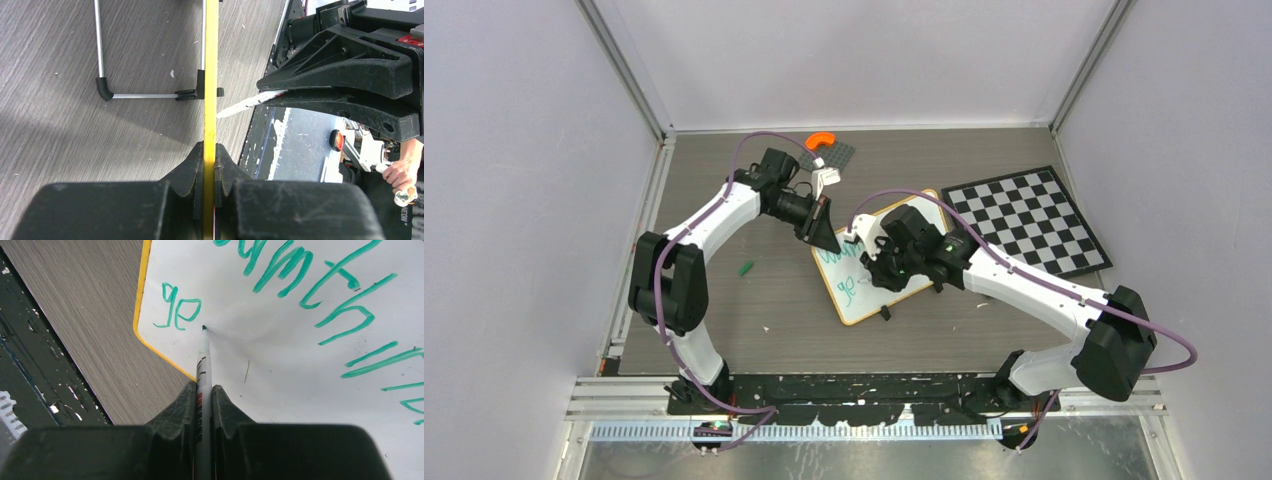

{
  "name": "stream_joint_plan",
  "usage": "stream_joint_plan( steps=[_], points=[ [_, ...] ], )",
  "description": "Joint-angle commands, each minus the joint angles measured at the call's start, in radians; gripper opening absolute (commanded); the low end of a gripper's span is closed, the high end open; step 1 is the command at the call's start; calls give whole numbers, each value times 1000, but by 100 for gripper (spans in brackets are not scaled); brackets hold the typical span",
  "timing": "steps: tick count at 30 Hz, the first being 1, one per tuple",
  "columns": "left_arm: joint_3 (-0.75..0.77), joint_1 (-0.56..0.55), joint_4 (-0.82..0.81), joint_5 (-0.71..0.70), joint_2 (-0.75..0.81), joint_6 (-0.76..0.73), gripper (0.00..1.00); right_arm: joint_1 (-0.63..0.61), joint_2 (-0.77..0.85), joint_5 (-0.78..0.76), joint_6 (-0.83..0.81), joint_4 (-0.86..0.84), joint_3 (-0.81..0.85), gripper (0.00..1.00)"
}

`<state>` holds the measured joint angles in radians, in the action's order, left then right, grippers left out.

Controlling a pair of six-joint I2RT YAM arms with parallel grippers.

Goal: Write a sentence on the whiteboard

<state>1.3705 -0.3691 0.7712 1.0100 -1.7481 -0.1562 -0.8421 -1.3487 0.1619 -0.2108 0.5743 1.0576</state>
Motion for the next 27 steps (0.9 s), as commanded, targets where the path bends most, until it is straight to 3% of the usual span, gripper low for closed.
stream_joint_plan(
  steps=[1,27],
  points=[
    [16,-1,0,-17,19,-2,0,-1,13,-4,10,-46,37,0],
    [16,-1,0,-19,22,-2,0,1,-6,-9,1,-65,27,0]
  ],
)
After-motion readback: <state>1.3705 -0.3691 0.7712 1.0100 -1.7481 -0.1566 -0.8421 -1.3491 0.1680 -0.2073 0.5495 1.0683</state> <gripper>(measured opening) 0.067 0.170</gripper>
